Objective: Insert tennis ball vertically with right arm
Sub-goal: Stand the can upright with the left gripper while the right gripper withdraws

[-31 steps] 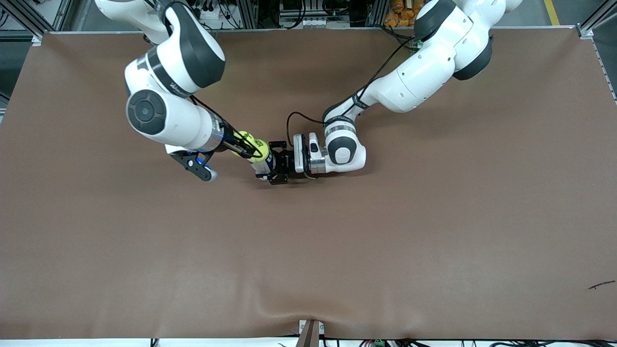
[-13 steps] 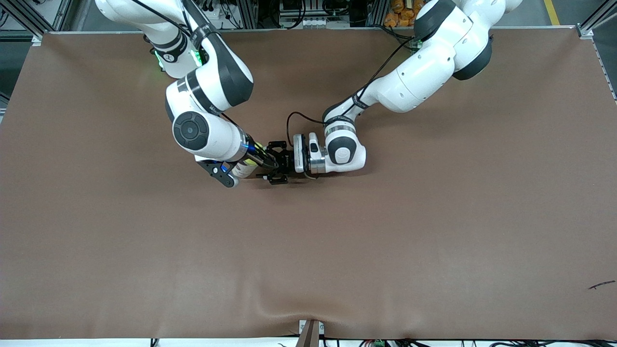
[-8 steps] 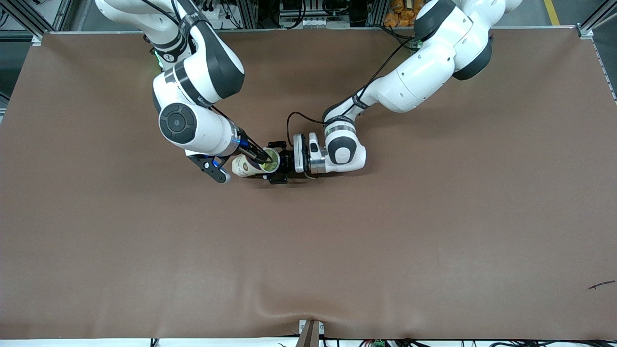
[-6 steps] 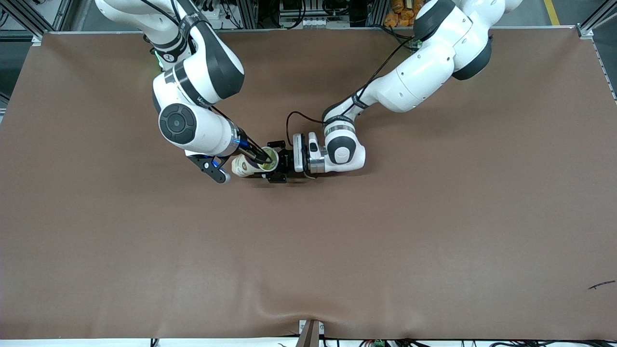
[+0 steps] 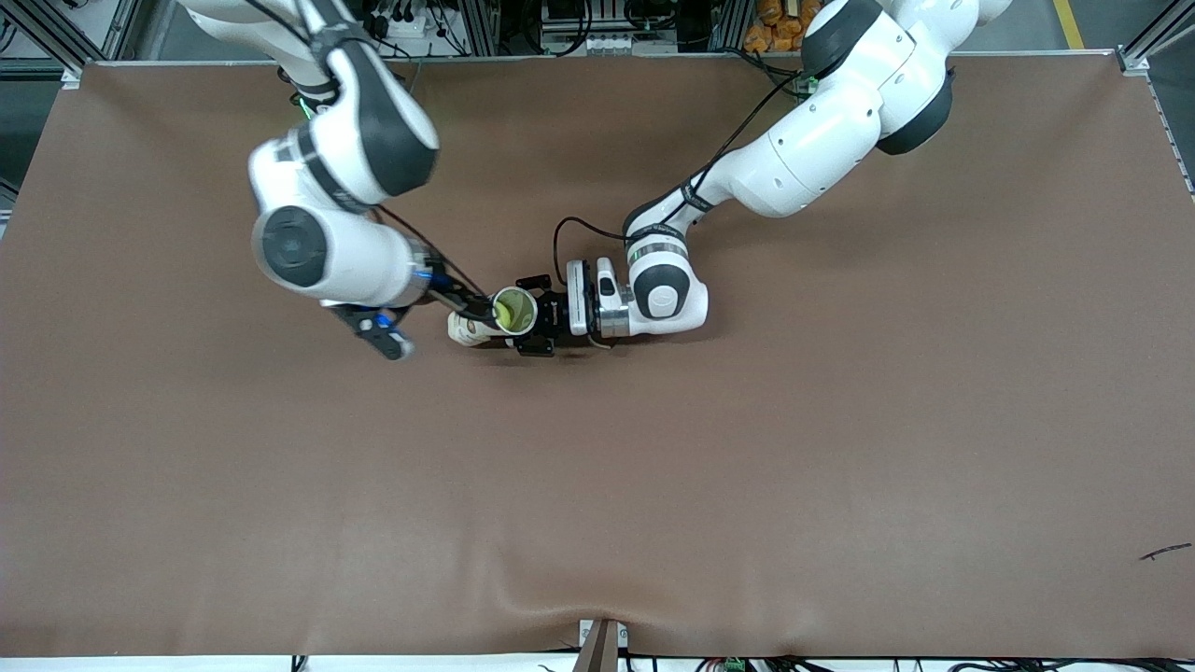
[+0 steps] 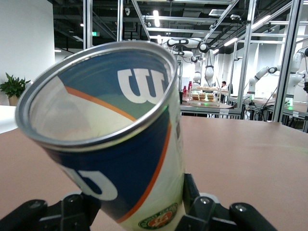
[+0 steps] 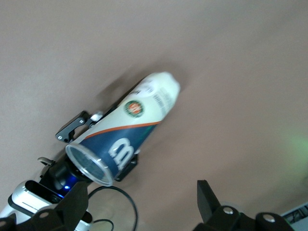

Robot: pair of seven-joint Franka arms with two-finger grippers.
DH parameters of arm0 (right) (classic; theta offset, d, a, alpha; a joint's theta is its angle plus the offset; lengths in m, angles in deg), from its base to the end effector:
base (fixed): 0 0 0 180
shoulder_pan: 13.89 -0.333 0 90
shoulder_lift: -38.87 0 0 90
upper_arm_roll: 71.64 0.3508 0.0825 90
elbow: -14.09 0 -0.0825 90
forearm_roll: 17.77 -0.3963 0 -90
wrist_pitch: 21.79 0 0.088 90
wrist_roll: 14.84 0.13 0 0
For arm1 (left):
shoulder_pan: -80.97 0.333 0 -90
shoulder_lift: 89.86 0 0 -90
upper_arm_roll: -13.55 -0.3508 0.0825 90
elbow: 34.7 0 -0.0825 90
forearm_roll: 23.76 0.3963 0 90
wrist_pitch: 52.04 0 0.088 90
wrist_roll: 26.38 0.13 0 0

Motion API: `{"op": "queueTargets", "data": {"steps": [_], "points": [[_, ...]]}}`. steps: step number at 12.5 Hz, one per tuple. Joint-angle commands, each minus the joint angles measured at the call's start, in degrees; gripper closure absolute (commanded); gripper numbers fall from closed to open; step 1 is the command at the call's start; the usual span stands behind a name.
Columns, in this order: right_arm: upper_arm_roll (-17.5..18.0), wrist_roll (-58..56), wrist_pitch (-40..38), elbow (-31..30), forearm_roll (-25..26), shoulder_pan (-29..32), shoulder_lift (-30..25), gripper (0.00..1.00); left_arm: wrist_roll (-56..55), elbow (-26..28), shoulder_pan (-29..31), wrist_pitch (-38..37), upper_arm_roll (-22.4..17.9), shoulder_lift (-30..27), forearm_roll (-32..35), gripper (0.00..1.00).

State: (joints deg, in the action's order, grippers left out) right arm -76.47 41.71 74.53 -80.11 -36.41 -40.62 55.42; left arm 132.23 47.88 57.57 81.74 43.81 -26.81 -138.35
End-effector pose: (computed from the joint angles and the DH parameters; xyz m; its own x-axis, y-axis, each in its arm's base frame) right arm 0.5719 0.2762 0.4402 0.7145 -0.5939 -0.3698 -0.6200 -0.7824 0.0586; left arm 0.5045 -0.5843 0.1072 0.0572 -0.0247 0.9981 -0.9967 -0.0585 0.0557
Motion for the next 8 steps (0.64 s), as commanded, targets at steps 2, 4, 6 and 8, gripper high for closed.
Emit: {"op": "queueTargets", "data": {"steps": [2, 4, 6, 8], "points": [[0.79, -9.14, -7.00, 0.33, 4.03, 8.96, -5.47, 0.00, 6.91, 3.02, 0.46, 4.02, 0.60, -3.80, -3.18, 0.31], [0.70, -17.31, -7.72, 0.42, 5.01, 13.18, -7.05, 0.00, 4.45, 5.22, 0.64, 8.50, 0.86, -7.05, -3.18, 0.31], [0.79, -24.09, -7.54, 0.42, 7.28, 16.18, -7.93, 0.00, 2.86, 5.76, 0.37, 11.75, 1.21, -8.55, -3.18, 0.31], [0.79, -27.79, -7.89, -0.19, 11.67, 17.33, -10.12, 0.00, 1.37, 5.85, 0.46, 16.31, 2.88, -10.04, -3.18, 0.31]]}}
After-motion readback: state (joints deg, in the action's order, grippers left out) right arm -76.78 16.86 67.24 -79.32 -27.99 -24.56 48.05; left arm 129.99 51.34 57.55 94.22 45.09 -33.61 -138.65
